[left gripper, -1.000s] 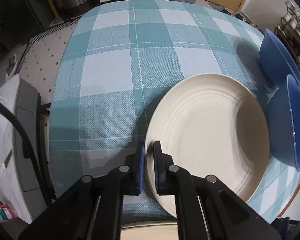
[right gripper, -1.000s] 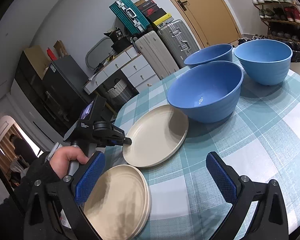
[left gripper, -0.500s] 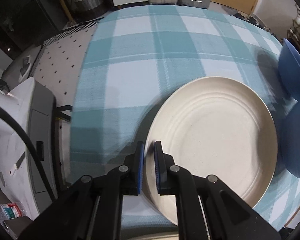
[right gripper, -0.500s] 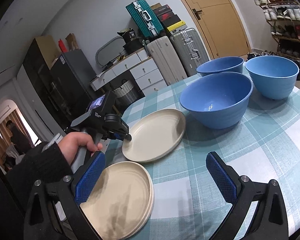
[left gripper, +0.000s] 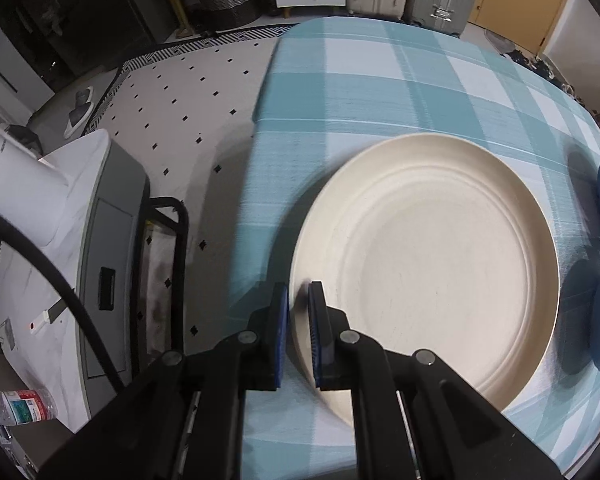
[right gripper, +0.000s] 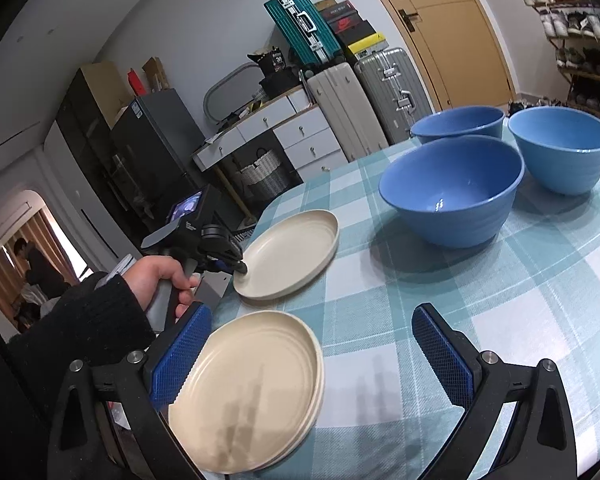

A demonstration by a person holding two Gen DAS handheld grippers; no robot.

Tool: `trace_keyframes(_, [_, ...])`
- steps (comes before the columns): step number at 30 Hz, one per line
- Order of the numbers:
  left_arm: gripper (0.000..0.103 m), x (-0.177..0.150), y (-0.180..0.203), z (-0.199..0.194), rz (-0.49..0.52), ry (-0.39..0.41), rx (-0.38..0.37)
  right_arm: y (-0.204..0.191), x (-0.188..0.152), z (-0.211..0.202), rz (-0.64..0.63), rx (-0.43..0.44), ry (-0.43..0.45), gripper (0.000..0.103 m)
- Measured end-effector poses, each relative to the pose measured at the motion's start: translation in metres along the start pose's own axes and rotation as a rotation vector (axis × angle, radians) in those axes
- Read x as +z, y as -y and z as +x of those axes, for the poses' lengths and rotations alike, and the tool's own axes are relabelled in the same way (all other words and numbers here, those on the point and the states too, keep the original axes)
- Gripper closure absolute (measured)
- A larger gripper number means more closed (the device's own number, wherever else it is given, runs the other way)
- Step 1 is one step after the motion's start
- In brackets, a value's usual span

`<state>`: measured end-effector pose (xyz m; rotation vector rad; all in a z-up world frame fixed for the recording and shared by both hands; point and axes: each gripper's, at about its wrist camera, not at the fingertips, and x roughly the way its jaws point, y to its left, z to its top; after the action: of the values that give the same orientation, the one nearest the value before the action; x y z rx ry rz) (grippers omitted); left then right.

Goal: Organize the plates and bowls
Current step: 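Close the left gripper on the cream plate's rim and lift it, then carry the cream plate with the left gripper while the right gripper closes on its rim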

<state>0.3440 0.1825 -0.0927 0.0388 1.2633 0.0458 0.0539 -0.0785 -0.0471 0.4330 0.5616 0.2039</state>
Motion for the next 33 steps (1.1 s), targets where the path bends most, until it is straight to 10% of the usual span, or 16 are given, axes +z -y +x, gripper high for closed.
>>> trace_keyframes(9, [0.093,-0.011,-0.014,-0.005,-0.012,0.016,0.022,-0.011,0.001,-0.008,-0.048,0.025,0.046,0.001])
trace_keyframes(11, [0.085,-0.015,-0.013,-0.007,0.0,0.032,0.034,-0.01,0.001,-0.01,-0.045,0.021,0.049,0.001])
trace_keyframes(13, [0.056,-0.018,-0.013,-0.009,-0.001,0.048,0.047,-0.009,0.001,-0.013,-0.06,0.012,0.078,0.001])
trace_keyframes(22, [0.055,-0.035,-0.045,-0.04,-0.196,0.171,-0.003,-0.037,0.027,-0.045,-0.264,0.02,0.245,0.001])
trace_keyframes(30, [0.052,-0.073,-0.066,-0.1,-0.31,0.402,-0.061,-0.066,0.091,-0.048,-0.367,0.024,0.219,0.001])
trace_keyframes(33, [0.017,-0.085,-0.067,-0.118,-0.295,0.476,-0.029,-0.09,0.115,-0.034,-0.452,0.066,0.181,0.001])
